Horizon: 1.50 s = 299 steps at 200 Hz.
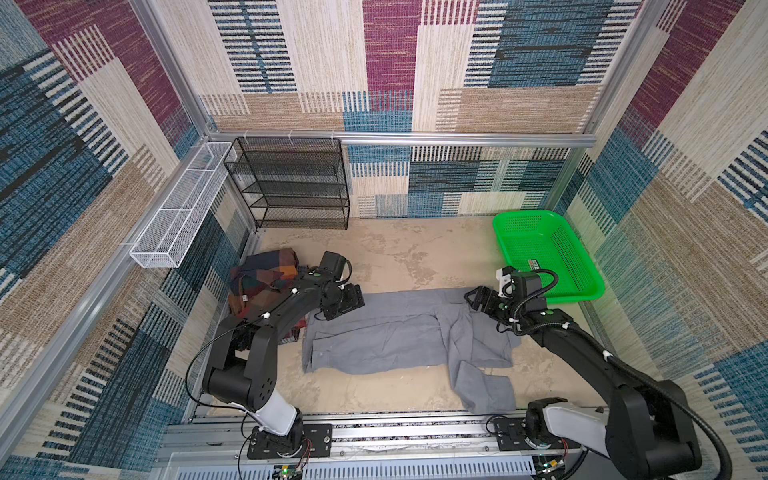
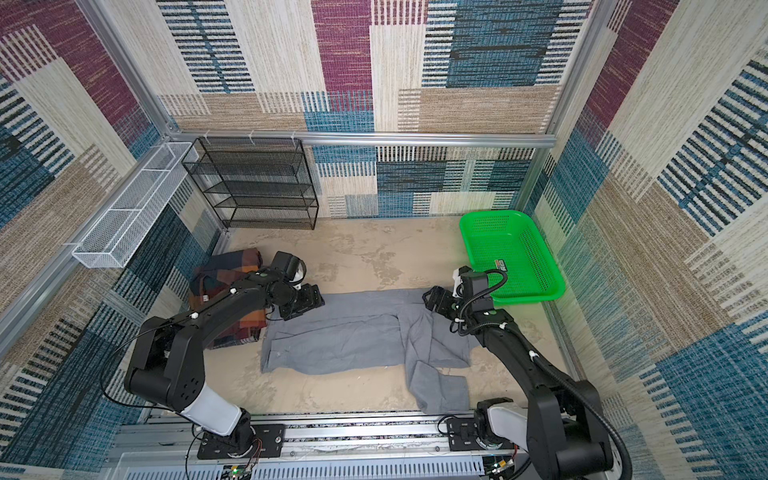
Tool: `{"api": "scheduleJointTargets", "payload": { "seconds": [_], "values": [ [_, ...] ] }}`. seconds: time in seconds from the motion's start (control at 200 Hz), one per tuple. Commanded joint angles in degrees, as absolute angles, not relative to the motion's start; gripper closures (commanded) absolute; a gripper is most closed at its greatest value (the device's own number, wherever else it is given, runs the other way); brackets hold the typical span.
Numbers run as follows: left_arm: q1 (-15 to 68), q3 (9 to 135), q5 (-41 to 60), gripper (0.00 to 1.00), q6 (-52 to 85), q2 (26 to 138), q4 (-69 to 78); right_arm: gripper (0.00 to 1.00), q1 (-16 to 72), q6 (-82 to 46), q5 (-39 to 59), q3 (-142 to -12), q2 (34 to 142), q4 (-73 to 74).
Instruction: Fold and stack the long sleeve shirts
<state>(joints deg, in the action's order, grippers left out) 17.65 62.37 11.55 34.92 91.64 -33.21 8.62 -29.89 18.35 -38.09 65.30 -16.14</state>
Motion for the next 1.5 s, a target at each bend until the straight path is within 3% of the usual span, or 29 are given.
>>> {"api": "scheduleJointTargets", "payload": {
  "seconds": [0.0,0.095,0.19,0.3,0.621,0.746,0.886,0.977,1.037,1.197,1.277,1.327,1.427,1.492],
  "values": [
    [17.6,63.4,13.5,0.21,35.0,89.8,-36.9,0.0,9.0,-27.0,19.7,-40.5,61.6,-26.9],
    [17.6,63.0,14.7,0.2,34.2,87.4,-37.7,0.0,10.3,-25.6,24.0,-40.7,58.2,-31.4],
    [17.6,61.6,16.6,0.07,33.5,84.1,-37.3,0.0,13.3,-24.7,24.7,-40.8,55.8,-36.2],
    [17.5,61.1,16.4,0.0,32.9,80.6,-36.8,0.0,20.3,-26.1,20.8,-41.6,53.1,-41.6],
    [16.7,67.3,17.9,0.03,24.5,78.2,-44.9,0.01,37.0,-37.1,9.4,-35.7,49.6,-50.4],
    [16.5,66.9,15.6,0.04,22.6,76.3,-46.0,0.1,42.3,-40.5,5.6,-33.6,50.8,-51.2],
    [16.4,67.1,12.0,0.05,20.5,74.8,-47.8,0.44,46.5,-42.9,2.1,-34.5,54.7,-51.3],
    [16.4,67.0,10.2,0.05,19.8,74.0,-48.3,0.56,47.9,-43.0,2.8,-34.3,57.0,-50.2],
    [16.3,66.8,9.5,0.05,19.3,73.6,-48.4,0.56,48.6,-43.3,2.8,-33.6,58.0,-49.2],
    [16.0,65.8,9.3,0.05,19.2,73.3,-47.7,0.37,49.7,-44.6,3.7,-32.4,59.5,-47.1],
    [15.8,65.8,10.1,0.06,19.4,73.3,-47.5,0.33,49.9,-44.7,3.5,-32.0,59.6,-46.1],
    [15.6,65.8,10.4,0.06,19.4,73.3,-47.4,0.36,50.0,-44.3,3.9,-31.4,60.3,-45.3],
    [15.1,65.6,11.2,0.06,19.5,73.1,-47.2,0.56,50.6,-44.8,5.0,-29.3,61.1,-43.2],
    [14.8,65.5,11.5,0.06,19.5,72.9,-47.3,0.63,50.7,-44.9,5.5,-29.0,61.0,-42.4]
  ]
}}
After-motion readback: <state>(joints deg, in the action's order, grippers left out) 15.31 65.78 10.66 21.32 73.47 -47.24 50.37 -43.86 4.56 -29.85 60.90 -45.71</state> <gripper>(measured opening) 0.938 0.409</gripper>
